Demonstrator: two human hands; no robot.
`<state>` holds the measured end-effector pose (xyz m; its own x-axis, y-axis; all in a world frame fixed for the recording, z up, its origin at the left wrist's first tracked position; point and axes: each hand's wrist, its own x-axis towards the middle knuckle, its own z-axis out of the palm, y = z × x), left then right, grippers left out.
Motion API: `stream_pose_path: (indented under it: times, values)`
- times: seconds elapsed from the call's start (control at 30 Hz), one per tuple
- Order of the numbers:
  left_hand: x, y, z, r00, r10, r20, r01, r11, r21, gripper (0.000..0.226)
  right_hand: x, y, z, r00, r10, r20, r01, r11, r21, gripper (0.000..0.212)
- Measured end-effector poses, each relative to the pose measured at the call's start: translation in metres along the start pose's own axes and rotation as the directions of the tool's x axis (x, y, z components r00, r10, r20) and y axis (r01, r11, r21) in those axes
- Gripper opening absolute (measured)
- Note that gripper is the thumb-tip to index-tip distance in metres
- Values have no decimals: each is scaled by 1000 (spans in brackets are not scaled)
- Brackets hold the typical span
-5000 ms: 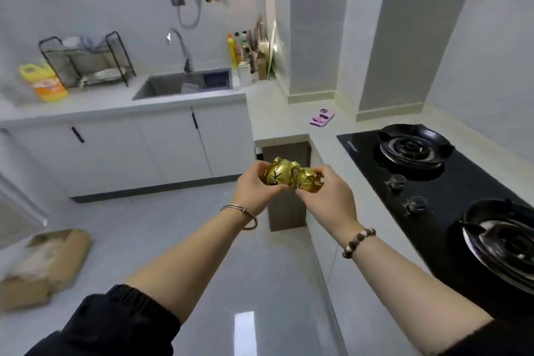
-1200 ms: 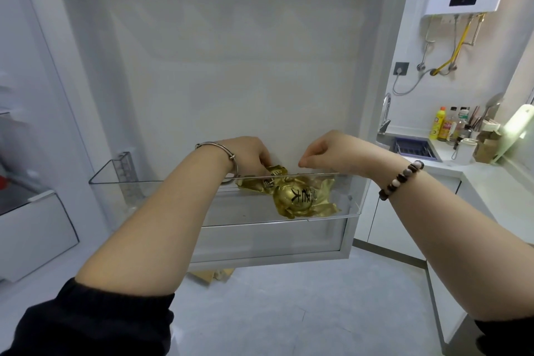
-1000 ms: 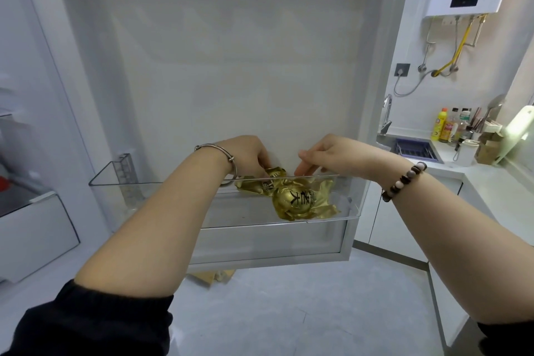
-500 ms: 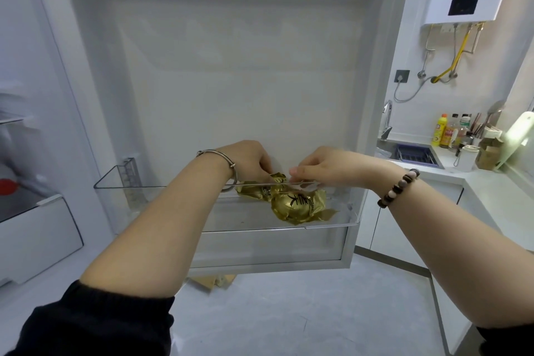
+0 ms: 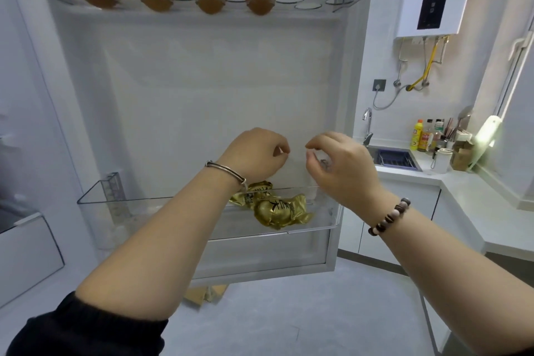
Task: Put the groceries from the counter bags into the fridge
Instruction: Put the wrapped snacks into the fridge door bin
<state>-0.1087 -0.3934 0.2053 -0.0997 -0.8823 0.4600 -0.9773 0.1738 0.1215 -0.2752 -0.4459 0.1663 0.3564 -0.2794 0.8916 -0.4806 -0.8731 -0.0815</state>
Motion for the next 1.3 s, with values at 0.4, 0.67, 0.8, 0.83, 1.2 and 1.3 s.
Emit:
stream_pose_path:
  times: [0.4,0.67,0.8,0.83,1.2,1.3]
  values:
    - [46,131,34,875,440,-201,-456,889,-42,28,-61,69,-110,966,250,-71,-257,874,-412,38]
    - [71,257,114,808,565,-166,-580,812,-61,63,-137,118,-208,822,560,-103,-477,579,-661,53]
    - [76,334,149,767,619,-167,-638,763,-105,66,-180,135,-267,727,662,-180,-545,398,-738,57]
    - [75,355,157,757,633,-161,-652,749,-120,66,-192,139,-283,712,673,-202,-555,361,-749,57]
    - [51,594,239,611,764,-208,-787,560,-258,67,-321,172,-468,510,741,-437,-606,-52,-794,59]
    - [36,656,256,568,791,-227,-813,497,-303,67,-357,175,-512,426,759,-493,-614,-157,-773,63]
